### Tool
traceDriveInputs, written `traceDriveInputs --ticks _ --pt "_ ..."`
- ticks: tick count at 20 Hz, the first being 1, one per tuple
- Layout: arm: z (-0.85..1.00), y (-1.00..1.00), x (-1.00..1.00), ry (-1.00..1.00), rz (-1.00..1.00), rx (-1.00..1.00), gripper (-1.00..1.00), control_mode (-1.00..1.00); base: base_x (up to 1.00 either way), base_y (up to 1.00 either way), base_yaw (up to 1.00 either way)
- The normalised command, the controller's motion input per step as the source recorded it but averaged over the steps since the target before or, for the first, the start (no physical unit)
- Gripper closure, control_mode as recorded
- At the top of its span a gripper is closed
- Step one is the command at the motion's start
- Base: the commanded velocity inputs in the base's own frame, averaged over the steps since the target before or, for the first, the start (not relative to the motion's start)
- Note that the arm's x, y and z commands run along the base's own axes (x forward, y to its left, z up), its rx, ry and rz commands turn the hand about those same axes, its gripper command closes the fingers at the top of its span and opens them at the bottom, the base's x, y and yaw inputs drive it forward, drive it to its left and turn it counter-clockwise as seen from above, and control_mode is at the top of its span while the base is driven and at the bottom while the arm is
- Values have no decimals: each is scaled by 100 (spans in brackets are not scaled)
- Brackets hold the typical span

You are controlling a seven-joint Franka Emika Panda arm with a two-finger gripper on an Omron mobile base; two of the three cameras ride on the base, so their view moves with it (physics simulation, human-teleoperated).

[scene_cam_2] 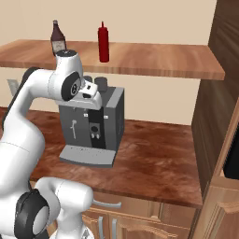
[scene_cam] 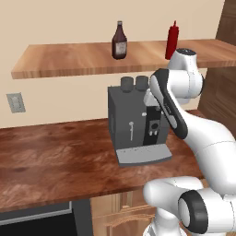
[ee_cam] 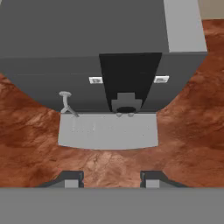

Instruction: Take 2 condiments from the cabinet and move them on the counter near the stove.Make sure the condiments are lined up with each other, next to each other.

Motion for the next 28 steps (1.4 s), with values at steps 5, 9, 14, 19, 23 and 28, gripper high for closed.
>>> traceDriveInputs --ticks 5,9,14,19,23,28 --pt "3 8 -15 0 4 0 -100 -100 0 0 0" --pt "32 6 -4 -8 15 0 -100 -100 0 0 0" --pt "48 11 0 -21 20 1 -100 -100 0 0 0" --pt "55 38 5 -24 17 0 -100 -100 0 0 0" --pt "53 47 10 -21 9 0 -100 -100 0 0 0" --pt "44 37 9 -20 4 0 -100 -100 0 0 0"
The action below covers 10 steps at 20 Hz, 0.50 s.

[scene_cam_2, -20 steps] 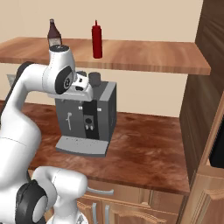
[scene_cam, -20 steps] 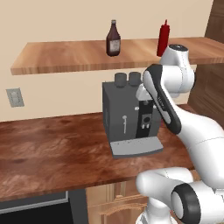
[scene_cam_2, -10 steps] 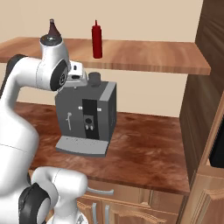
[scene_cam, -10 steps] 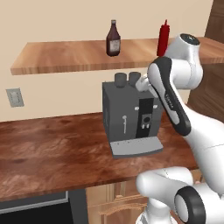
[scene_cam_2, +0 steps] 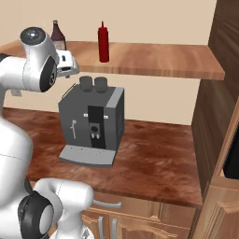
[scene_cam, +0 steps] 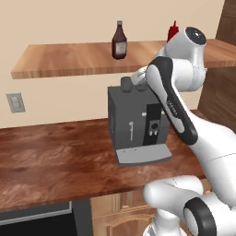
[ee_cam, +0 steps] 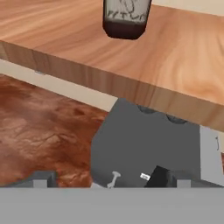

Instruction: Take 2 condiments from the cabinet and move them on the counter near the stove.Make sure the condiments are lined up with each other, next to each other.

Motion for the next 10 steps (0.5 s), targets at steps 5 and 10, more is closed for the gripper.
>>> traceDriveInputs --ticks 5,10 --pt "48 26 16 -14 4 0 -100 -100 0 0 0" --pt "47 15 16 -12 1 2 -100 -100 0 0 0"
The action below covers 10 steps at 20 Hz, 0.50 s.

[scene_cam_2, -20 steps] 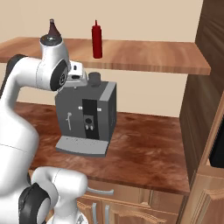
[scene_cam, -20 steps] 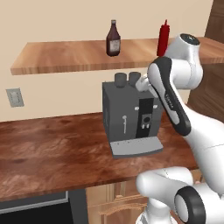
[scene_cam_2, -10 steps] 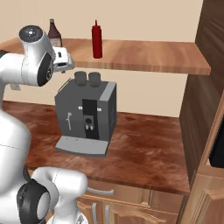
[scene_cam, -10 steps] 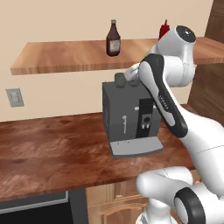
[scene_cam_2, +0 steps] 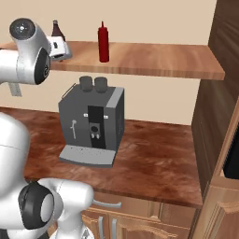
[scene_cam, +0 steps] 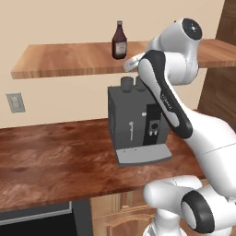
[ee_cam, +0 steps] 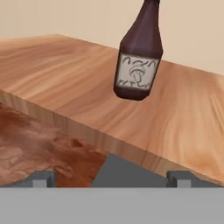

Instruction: Take 2 condiments from the cabinet and move them on the counter near the stove.Make sure the condiments are lined up with each other, next to each other.

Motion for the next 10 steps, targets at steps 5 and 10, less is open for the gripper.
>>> traceDriveInputs --ticks 5,10 --pt "45 14 16 -10 0 9 -100 -100 0 0 0" --pt "39 7 17 -10 -1 13 -100 -100 0 0 0"
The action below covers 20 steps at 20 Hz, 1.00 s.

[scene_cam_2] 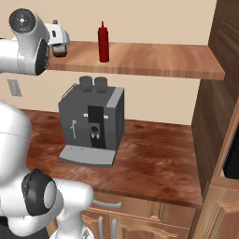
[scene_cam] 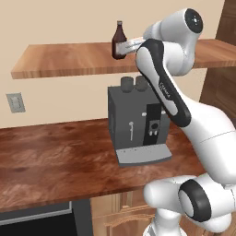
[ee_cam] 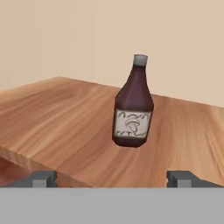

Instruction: Take 2 condiments from the cabinet and move them on the counter near the stove.Make sure the condiments are lined up with each other, next to each other.

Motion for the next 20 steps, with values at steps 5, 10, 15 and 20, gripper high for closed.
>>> traceDriveInputs --ticks 5,10,15,20 --pt "15 1 31 -4 -3 12 -100 -100 0 0 0" --pt "0 3 35 4 -4 0 -100 -100 0 0 0" --pt "0 0 32 5 -2 0 -100 -100 0 0 0" --pt "3 0 22 0 0 0 -100 -100 0 0 0"
